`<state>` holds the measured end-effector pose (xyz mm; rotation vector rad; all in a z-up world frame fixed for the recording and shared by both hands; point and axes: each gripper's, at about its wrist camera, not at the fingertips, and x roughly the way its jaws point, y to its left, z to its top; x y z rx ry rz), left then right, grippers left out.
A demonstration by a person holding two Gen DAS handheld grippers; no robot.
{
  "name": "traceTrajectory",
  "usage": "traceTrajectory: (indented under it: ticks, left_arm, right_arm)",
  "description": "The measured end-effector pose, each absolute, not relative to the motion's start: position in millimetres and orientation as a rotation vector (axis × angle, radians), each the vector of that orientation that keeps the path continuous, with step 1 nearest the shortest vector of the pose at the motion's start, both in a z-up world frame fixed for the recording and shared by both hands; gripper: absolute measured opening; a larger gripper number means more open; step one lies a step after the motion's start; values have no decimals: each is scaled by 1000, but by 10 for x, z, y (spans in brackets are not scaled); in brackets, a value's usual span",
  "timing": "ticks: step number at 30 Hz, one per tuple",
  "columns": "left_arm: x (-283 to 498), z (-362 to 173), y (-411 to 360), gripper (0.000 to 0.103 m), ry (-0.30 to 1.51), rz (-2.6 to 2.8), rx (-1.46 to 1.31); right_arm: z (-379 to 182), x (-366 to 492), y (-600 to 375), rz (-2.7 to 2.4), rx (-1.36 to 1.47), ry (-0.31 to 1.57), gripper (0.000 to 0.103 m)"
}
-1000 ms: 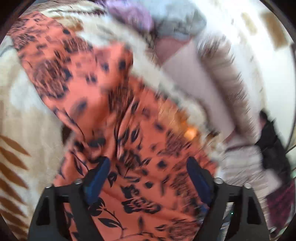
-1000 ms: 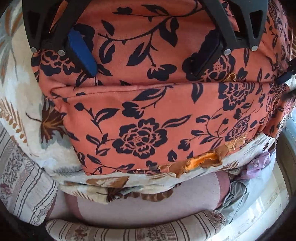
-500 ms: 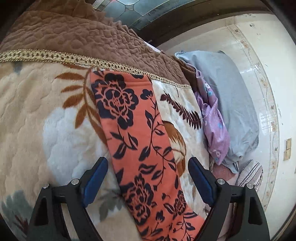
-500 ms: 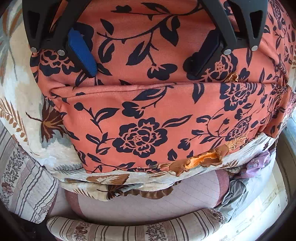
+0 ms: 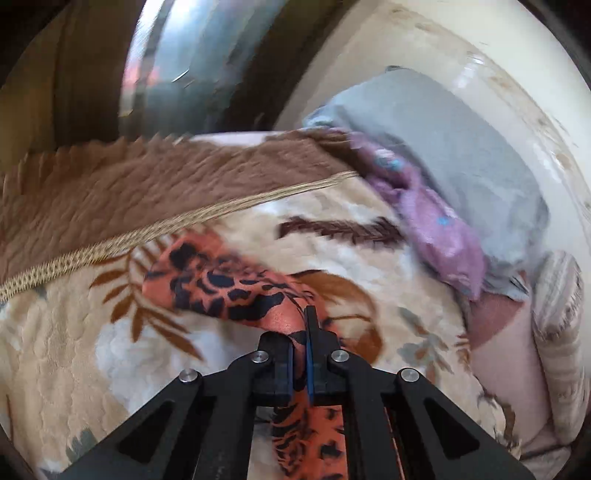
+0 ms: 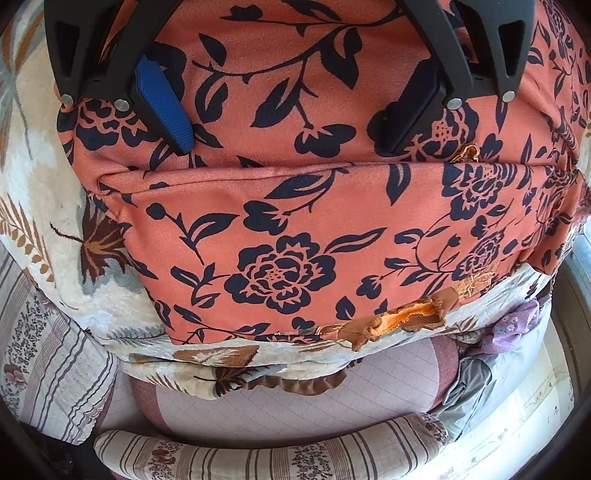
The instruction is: Fold small clothes
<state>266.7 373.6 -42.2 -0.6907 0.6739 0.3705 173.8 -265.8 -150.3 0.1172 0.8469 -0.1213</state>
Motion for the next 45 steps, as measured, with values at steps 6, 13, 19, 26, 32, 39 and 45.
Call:
traceTrajectory:
  ticks: [6, 13, 19, 26, 32, 39, 45]
  left_arm:
    - [2615, 841, 1856, 5, 493, -65, -415]
    - [2485, 454, -429, 83, 661, -420, -190]
    - [2485, -498, -512, 84, 907, -327, -122]
    - [1955, -443, 771, 84, 681, 58, -245]
    - [1793, -1132, 1369, 84, 725, 132, -380]
    - [1759, -1303, 1618, 85, 691, 41, -596]
    - [1730, -1286, 1635, 85, 682, 41, -608]
  right_arm:
    - [-1500, 1732, -2661, -120, 121, 845, 103]
    - [-1469, 1709, -2732, -92, 174, 832, 103]
    - [-1455, 1686, -2806, -62, 232, 811, 103]
    - [-1461, 1687, -2806, -61, 235, 811, 103]
    - [-1330, 1732, -2856, -33, 260, 896, 102]
    - [-730, 1790, -3096, -13, 492, 856, 101]
    - [-916, 2505, -3024, -75, 546, 986, 68]
